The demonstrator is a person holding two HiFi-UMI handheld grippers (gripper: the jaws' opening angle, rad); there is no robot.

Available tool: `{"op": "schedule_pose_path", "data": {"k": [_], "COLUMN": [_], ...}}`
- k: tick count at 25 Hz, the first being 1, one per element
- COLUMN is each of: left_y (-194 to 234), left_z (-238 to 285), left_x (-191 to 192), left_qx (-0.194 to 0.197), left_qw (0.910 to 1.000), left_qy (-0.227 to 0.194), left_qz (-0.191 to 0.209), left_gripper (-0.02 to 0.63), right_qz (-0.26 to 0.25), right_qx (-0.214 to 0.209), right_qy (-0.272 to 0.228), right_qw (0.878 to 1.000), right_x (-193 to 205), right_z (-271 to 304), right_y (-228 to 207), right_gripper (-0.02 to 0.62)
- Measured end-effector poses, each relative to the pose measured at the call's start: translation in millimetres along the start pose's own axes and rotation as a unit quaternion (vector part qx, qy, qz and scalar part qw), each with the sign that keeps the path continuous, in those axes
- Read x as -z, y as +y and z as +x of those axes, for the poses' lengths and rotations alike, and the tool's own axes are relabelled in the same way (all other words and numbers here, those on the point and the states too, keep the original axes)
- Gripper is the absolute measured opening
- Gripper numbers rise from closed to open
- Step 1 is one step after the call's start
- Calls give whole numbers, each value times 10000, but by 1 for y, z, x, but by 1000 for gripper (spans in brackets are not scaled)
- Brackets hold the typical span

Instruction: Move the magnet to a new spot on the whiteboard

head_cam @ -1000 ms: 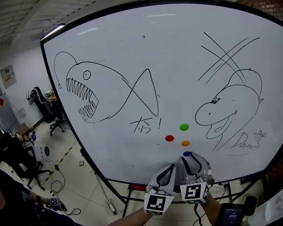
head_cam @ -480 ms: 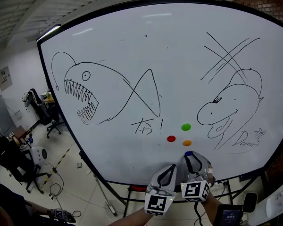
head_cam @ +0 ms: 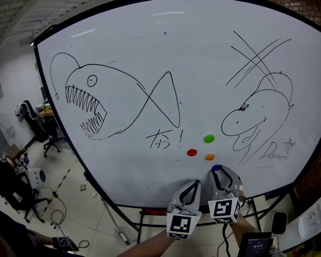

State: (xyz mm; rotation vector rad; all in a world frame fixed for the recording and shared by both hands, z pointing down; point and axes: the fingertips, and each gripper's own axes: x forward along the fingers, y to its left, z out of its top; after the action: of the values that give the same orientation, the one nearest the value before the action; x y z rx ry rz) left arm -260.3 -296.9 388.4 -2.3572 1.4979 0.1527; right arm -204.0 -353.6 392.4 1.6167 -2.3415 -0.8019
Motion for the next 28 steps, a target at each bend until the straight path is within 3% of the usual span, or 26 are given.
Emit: {"op": "schedule_pose_path", "data": {"k": [11, 17, 28], "left_y": [-66, -122, -236], "left_z": [73, 124, 200], "left_x": [-18, -34, -61], "left_qx": [311, 418, 872], "left_qw": [9991, 9981, 9937], "left_qy": [-272, -441, -686], "left_qz": [-79, -135, -150], "left_gripper": [-2, -2, -2], "right_qz": [91, 119, 254], "right_qx": [47, 133, 666], "right_qy": [-227, -272, -202], "right_qw": [9997, 9995, 9973], "right_x": [9, 34, 89], "right_z": [-23, -40, -78], "right_y": [-73, -144, -285], "right_gripper": [124, 124, 124]}}
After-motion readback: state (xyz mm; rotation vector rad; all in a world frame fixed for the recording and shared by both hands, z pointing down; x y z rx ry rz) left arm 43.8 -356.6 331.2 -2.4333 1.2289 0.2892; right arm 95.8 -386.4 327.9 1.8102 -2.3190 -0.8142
